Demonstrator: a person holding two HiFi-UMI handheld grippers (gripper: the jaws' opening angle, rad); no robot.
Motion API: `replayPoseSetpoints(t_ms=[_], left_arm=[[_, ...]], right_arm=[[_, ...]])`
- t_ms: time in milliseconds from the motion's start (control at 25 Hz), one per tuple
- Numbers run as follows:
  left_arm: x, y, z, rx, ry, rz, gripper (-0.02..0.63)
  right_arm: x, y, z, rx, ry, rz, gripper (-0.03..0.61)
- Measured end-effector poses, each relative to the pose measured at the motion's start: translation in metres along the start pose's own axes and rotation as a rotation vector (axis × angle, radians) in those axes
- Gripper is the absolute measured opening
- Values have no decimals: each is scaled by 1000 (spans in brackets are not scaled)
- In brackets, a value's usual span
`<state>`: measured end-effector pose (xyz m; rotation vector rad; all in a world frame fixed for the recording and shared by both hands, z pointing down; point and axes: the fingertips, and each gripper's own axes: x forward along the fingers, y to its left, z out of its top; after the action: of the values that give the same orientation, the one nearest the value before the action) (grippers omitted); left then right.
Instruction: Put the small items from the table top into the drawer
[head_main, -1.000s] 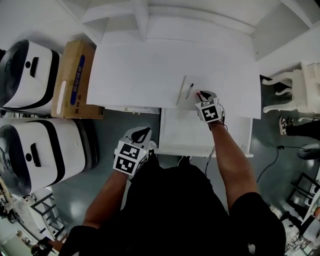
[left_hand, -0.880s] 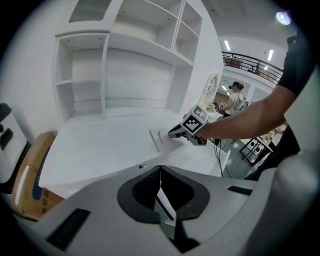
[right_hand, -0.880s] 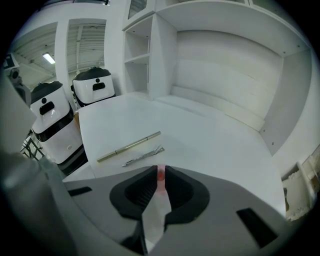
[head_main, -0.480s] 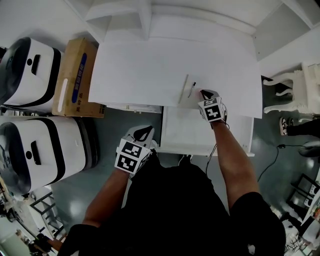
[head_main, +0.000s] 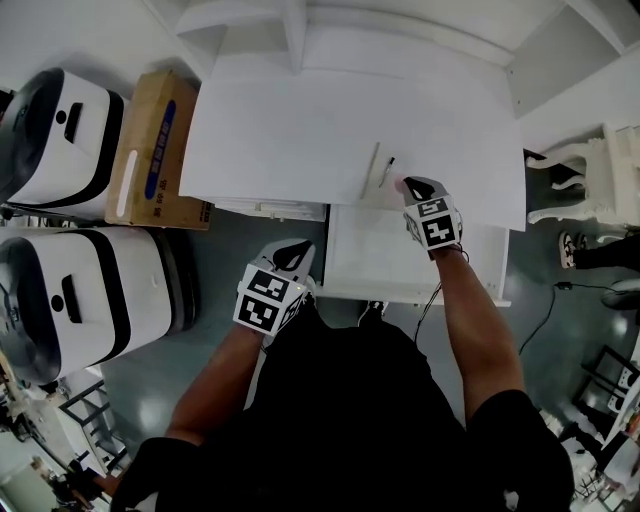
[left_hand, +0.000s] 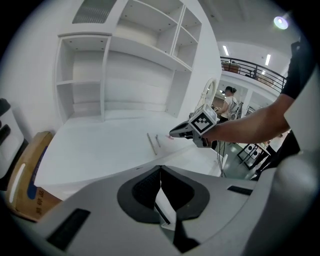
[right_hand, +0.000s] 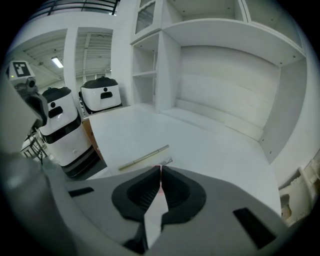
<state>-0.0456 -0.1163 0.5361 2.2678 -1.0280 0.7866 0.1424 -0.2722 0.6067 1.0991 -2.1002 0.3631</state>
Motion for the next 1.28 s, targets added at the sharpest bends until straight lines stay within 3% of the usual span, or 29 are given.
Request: replayPoseSetpoints(t_ms=[280,520,880,1280], left_arm=[[2,-3,-5,-43,-5,-30,11],[0,-4,-12,-32,12,-23,11],[-13,5,-19,-68,16,19,11],[-36,14,-38,-112,28,85,11]], right_arm=[[-30,64,-17,-128,-17,144,34],[-21,129,-65,-291,43,286,34],[34,171,-105,-416,151,338,34],[75,180,-147,-550,278,329,35]])
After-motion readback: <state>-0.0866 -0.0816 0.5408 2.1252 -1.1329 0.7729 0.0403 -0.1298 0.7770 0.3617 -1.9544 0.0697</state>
